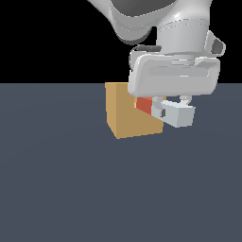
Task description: Insert the peg into the horizontal hole in a box.
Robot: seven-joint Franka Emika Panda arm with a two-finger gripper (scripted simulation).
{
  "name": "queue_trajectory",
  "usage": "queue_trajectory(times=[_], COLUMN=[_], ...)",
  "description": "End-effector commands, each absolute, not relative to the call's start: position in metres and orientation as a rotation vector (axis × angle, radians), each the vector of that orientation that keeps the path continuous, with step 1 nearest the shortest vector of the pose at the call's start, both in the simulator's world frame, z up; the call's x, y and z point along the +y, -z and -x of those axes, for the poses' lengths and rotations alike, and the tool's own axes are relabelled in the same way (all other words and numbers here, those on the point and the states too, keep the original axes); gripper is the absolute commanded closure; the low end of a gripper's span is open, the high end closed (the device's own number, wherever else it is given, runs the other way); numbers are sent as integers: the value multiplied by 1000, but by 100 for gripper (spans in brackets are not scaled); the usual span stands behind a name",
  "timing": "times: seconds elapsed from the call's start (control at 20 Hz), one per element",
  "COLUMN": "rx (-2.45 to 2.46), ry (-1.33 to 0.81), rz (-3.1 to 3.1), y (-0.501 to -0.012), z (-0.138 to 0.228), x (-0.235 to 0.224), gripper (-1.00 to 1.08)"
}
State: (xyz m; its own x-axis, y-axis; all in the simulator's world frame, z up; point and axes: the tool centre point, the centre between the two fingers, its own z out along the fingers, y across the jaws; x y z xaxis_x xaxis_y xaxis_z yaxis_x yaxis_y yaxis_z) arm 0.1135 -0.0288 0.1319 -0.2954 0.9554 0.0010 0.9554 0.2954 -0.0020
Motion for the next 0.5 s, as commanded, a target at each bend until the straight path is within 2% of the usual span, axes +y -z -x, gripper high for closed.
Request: queue_trajectory(times=[0.0,0.45], rx=[-2530,-2528], ry=[3,0], rz=[1865,1864], y=[-135,-133], z=[-115,-109], x=[-29,-13], gripper=[108,108])
